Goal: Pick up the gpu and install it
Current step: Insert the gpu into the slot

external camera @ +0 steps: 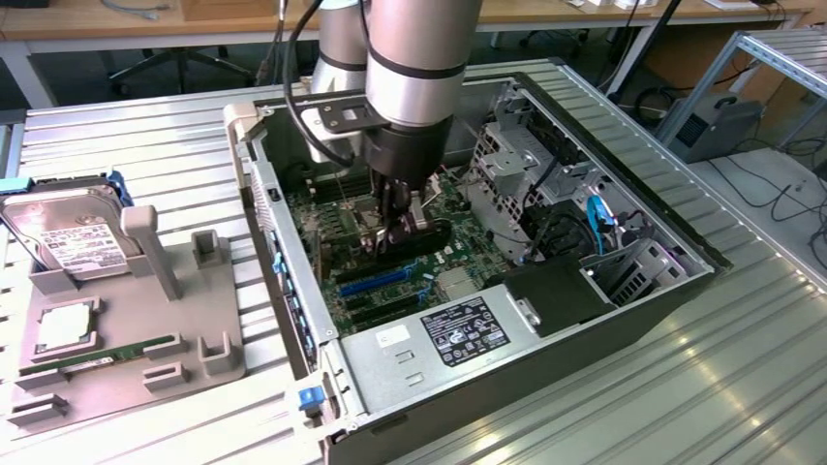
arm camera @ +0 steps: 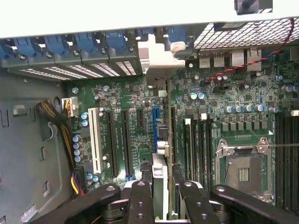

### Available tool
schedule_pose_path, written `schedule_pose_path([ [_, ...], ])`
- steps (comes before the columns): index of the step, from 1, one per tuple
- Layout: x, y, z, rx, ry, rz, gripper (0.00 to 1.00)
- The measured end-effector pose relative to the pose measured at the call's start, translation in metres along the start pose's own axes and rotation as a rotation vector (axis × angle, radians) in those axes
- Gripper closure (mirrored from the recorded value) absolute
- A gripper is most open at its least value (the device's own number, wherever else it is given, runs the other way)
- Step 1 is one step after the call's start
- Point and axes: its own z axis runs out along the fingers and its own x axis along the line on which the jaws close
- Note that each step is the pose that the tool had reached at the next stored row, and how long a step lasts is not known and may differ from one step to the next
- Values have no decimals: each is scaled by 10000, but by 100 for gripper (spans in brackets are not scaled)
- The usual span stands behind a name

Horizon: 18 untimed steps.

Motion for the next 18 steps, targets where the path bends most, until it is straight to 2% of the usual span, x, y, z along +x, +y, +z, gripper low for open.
schedule_pose_path([
  [18,62,37,91,0,1,0,73],
])
